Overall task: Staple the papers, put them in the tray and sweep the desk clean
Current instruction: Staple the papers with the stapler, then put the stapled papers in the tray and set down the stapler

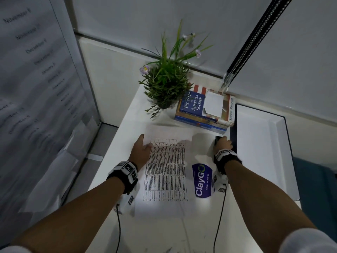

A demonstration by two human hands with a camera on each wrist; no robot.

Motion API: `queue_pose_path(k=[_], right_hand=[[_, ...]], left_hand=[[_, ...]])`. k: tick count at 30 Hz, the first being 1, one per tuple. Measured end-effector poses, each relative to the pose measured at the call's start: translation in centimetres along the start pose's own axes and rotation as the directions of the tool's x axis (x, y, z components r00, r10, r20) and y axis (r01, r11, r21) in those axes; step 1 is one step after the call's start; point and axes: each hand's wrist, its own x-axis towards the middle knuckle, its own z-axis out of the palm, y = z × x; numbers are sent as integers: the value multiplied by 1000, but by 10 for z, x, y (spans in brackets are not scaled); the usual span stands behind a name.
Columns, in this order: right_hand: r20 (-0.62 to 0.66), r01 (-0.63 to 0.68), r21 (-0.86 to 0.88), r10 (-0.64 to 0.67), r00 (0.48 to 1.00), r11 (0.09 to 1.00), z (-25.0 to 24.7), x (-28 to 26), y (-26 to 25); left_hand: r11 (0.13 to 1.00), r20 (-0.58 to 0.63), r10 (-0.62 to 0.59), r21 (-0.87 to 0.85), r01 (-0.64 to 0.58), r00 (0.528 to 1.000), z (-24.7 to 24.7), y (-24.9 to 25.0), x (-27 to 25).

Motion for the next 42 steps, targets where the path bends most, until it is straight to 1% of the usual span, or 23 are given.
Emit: queue_pose_path(k=[3,5,6,7,8,9,11,12,13,14,16,19,21,23,24,26,27,29,30,32,36,39,42], right_hand=[[-55,26,-18,-27,998,1000,6,-3,6],[-178,140,-105,-157,971,985,5,-15,8],[-235,248,-102,-265,935,963,4,-25,7],[-251,382,-54,-383,889,922,7,-36,6],[-215,489,68,-466,858,870,13,-47,7],[-119,515,243,-502,857,822,17,-61,7],[130,359,557,-506,853,749,29,-86,12],[209,286,630,-513,833,722,32,-98,14],[229,262,671,-530,816,693,33,-107,16],[213,252,714,-546,811,653,33,-116,17],[142,216,804,-531,835,554,27,-131,16],[6,256,854,-501,865,453,17,-144,28],[-25,228,885,-448,894,406,3,-151,42],[-71,234,891,-389,918,388,-16,-153,63],[-99,246,891,-365,926,381,-24,-152,76],[-133,258,880,-316,939,398,-42,-152,104],[-147,265,865,-291,945,426,-51,-150,119],[-177,282,837,-255,950,470,-73,-144,145],[-191,285,843,-242,951,456,-84,-136,158],[-138,251,860,-269,953,445,-107,-121,183],[96,167,708,-327,940,686,-136,-83,233],[70,172,622,-272,960,764,-146,-54,256],[19,184,543,-232,973,819,-154,-20,263]], left_hand=[[999,11,-19,-47,19,1000,-3,-1,2],[998,12,-22,-50,22,1000,-4,-1,4],[997,13,-32,-66,33,999,-5,3,4],[996,11,-35,-88,36,999,-6,3,7],[993,31,-42,-109,46,999,-9,9,7],[992,49,-37,-118,42,998,-12,10,10],[991,70,-40,-124,48,997,-18,-7,25],[989,70,-45,-138,54,997,-22,-7,27],[987,93,-52,-148,65,994,-26,-7,30],[985,85,-49,-160,62,995,-29,6,26],[989,70,-20,-145,30,997,-33,55,3],[982,81,109,-164,-95,991,-31,85,-12],[967,170,112,-244,-68,979,-23,95,-23],[978,309,63,-208,2,949,-6,96,-35],[990,373,24,-139,30,927,5,93,-44],[999,453,-29,-17,41,891,36,85,-63],[999,457,-33,16,29,889,53,83,-73],[999,410,-11,34,-4,912,89,86,-88],[1000,384,3,24,-13,923,108,92,-90],[1000,348,1,4,-3,937,146,109,-95],[997,295,-8,-76,32,955,214,136,-93],[999,298,-7,-33,17,954,257,145,-76],[996,397,-64,79,35,916,290,135,-59]])
